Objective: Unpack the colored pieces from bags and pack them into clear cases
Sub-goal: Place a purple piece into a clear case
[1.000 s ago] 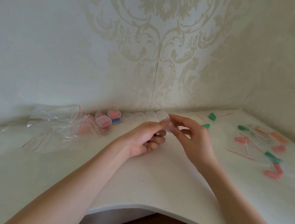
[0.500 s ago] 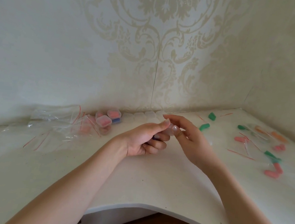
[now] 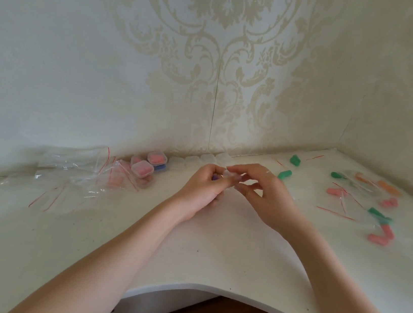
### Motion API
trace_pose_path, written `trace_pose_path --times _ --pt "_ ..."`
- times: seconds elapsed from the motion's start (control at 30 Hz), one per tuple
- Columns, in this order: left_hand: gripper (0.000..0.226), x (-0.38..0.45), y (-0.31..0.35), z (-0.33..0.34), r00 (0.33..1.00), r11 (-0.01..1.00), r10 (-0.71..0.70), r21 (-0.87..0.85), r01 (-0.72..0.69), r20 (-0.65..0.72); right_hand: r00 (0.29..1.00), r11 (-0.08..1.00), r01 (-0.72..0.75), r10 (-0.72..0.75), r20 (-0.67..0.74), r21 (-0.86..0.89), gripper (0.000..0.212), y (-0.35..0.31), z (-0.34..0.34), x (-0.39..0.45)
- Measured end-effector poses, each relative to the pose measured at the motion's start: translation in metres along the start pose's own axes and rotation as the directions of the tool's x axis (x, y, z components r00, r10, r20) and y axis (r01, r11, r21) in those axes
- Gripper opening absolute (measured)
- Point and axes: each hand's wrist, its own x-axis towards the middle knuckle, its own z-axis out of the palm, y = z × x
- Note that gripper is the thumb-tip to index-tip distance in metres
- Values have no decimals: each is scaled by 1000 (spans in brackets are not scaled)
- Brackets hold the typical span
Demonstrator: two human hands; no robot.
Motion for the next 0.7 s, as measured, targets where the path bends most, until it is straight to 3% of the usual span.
trace_pose_path --times 0.1,0.23,0.33,0.47,0.53,0.7 --pt "22 0 -1 -1 1000 999 1 50 -2 24 1000 999 14 -13 14 -52 27 3 0 -1" --pt "34 -3 8 -5 996 998 -10 61 4 90 999 998 -44 44 1 47 19 -1 -6 0" --pt "36 -4 12 -4 987 997 -60 -37 66 148 996 986 -55 65 -60 160 17 -5 -4 -1" --pt "24 -5 15 -4 967 972 -157 -145 187 200 953 981 -30 86 -289 193 26 -8 1 0" --pt "33 -5 14 -5 955 946 -188 -219 239 229 954 988 -4 50 -297 155 24 -8 3 0" --pt "20 1 10 -7 934 799 -268 -488 352 235 966 990 29 8 -257 140 12 -9 6 -1"
